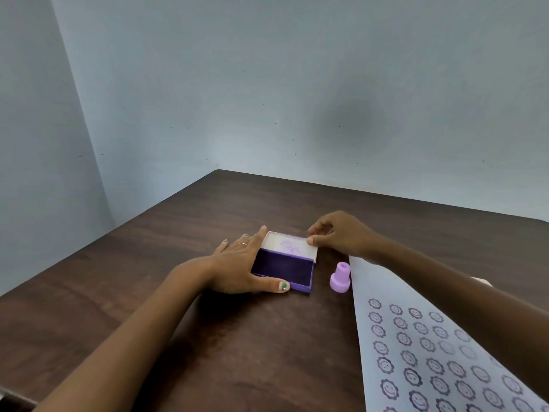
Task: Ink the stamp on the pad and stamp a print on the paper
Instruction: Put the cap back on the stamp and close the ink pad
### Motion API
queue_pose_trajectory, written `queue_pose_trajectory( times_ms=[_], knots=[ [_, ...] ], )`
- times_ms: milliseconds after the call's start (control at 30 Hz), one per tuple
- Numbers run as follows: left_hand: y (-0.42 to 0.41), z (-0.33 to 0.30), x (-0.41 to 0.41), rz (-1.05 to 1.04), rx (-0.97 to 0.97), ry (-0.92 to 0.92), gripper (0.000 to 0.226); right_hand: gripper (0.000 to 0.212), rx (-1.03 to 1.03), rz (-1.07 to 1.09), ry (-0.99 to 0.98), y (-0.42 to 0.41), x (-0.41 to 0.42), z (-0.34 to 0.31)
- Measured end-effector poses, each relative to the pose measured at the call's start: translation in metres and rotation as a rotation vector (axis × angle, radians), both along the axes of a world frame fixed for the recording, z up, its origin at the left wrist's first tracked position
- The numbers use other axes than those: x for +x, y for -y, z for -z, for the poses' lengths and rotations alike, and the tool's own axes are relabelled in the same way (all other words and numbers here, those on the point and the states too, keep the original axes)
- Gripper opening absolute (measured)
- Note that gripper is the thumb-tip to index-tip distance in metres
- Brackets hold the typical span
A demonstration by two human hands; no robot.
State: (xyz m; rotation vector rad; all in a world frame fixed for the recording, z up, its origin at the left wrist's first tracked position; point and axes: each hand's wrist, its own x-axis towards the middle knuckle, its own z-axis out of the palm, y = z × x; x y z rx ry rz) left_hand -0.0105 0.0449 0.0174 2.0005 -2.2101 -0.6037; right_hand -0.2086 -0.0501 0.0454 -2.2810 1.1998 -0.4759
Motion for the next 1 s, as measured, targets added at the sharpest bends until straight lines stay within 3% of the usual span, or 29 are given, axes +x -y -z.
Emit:
queue_pose_trajectory(
  times_ms=[367,600,1000],
  knots=[
    [0.001,0.002,0.002,0.009,0.017,-0.035,0.116,0.021,0.281,0.077,0.111,0.010,0.016,-0.005],
    [0.002,0.003,0.001,-0.072,0.003,0.023,0.128,0.017,0.204,-0.006,0.217,0.000,0.013,-0.024],
    [0.004,0.004,0.002,-0.088,0.019,0.084,0.117,0.005,-0.224,-0.215,-0.024,-0.052,0.009,-0.025]
  ],
)
